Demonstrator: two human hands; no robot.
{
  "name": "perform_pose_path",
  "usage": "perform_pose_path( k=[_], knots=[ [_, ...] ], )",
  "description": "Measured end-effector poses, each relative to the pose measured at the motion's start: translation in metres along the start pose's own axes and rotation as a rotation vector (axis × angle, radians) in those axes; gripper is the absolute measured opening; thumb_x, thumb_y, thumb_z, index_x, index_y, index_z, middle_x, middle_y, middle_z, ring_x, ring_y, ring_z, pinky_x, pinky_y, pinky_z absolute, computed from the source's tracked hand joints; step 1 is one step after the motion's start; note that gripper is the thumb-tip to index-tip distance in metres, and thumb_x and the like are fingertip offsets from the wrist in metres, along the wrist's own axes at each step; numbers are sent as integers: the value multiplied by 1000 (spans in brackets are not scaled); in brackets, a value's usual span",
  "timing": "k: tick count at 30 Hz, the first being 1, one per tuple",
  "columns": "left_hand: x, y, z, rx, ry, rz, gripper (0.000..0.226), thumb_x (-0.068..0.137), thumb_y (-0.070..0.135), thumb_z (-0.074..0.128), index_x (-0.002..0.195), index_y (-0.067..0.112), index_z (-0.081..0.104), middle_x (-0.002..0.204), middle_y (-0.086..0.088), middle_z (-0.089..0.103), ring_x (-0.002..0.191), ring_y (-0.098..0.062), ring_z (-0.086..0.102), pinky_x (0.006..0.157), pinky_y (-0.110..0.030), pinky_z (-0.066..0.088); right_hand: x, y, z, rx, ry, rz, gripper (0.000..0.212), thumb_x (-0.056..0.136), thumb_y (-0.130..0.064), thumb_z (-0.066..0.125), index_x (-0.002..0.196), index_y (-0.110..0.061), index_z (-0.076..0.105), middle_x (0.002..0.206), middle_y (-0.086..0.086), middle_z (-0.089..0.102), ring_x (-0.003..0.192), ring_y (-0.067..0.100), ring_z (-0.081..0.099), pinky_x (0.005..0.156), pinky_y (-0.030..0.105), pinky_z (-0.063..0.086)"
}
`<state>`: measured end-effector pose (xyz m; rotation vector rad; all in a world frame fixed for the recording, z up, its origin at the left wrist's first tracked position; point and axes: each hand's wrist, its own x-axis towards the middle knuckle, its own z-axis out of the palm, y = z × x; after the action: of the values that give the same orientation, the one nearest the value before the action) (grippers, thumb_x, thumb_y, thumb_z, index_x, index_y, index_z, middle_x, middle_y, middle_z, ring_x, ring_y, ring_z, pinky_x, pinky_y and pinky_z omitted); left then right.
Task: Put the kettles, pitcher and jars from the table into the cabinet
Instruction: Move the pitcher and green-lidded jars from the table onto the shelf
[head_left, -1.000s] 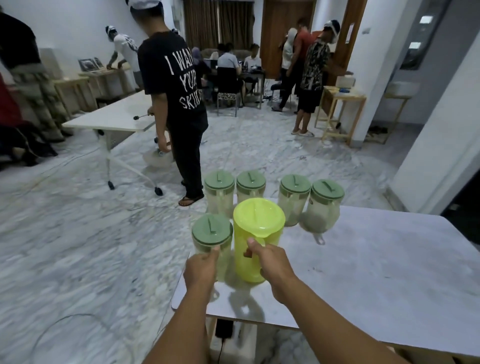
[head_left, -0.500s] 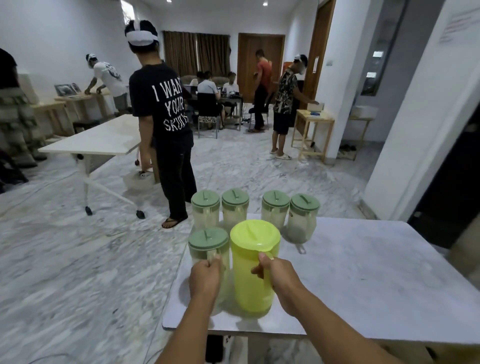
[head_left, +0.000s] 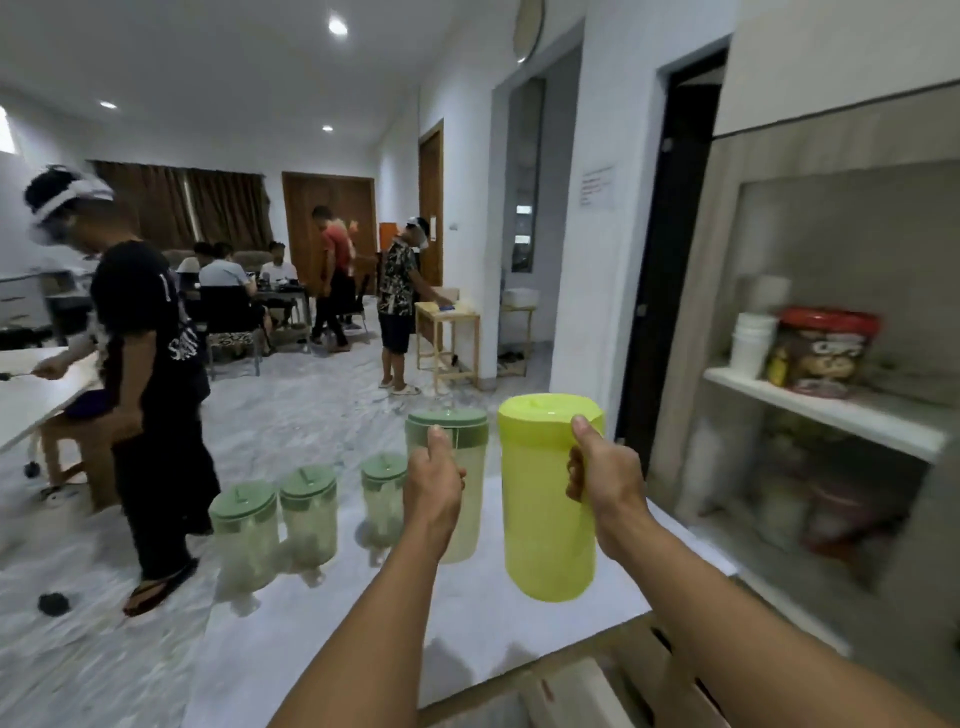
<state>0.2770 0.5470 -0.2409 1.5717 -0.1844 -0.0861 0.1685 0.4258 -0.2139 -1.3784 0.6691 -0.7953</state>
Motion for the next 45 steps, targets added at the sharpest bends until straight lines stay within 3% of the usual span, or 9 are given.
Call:
perform_pose_path(
  k=[4,10,14,18,26,30,37,42,45],
  knots=[
    [-37,37,82,-80,-191,19,56,101,52,27,92,9,62,77,-10,64,66,-24,55,65,-32,42,0,-42,-83,-74,349,-126,49,80,-54,60,51,-15,55,53,3,54,55,24,48,59,39,40],
    [-113,83,211,-201,-538,20,48,99,45,32,86,10,62,67,-7,60,61,-21,52,60,-31,39,-16,-102,-221,-213,828,-246,53,80,-55,50,69,-5,66,80,18,70,76,35,64,68,39,47],
    [-180,112,293,-284,-725,21,45,102,41,32,85,11,60,65,-8,57,56,-19,50,55,-29,37,-29,-134,-309,-296,1032,-320,46,82,-49,49,57,-11,55,72,14,65,68,32,59,62,39,45],
    [-242,127,369,-300,-834,76,52,100,44,31,72,13,61,70,-12,61,63,-23,54,65,-36,42,-40,-165,-391,-316,1191,-398,45,88,-40,52,57,-8,55,59,6,56,58,26,52,55,34,38],
    [-317,150,518,-345,-934,91,47,104,41,27,85,13,60,85,-14,61,66,-19,52,62,-29,41,-2,-198,-540,-296,1276,-480,46,87,-42,54,56,-9,52,57,5,54,57,25,51,55,34,36],
    [-326,148,584,-298,-900,87,49,103,45,26,108,10,61,90,-13,66,79,-25,58,73,-33,44,33,-198,-599,-299,1248,-493,46,88,-42,56,58,-7,54,58,5,54,56,24,50,54,34,34],
    [-318,132,684,-231,-830,82,46,102,46,29,71,22,52,93,-18,71,87,-30,64,90,-46,51,121,-177,-663,-296,1197,-428,48,87,-48,55,55,-12,48,60,5,52,65,28,53,62,35,39],
    [-289,119,755,-216,-821,21,46,100,42,34,72,16,58,88,-16,71,79,-28,62,84,-43,52,194,-169,-688,-352,1217,-387,51,90,-48,55,79,0,66,91,24,70,87,38,66,70,37,45],
    [-268,112,804,-198,-835,-6,53,102,42,30,78,7,63,73,-12,65,62,-25,56,63,-32,42,243,-163,-705,-367,1201,-335,56,95,-50,51,87,3,68,105,27,69,101,41,65,85,42,50]
  ],
)
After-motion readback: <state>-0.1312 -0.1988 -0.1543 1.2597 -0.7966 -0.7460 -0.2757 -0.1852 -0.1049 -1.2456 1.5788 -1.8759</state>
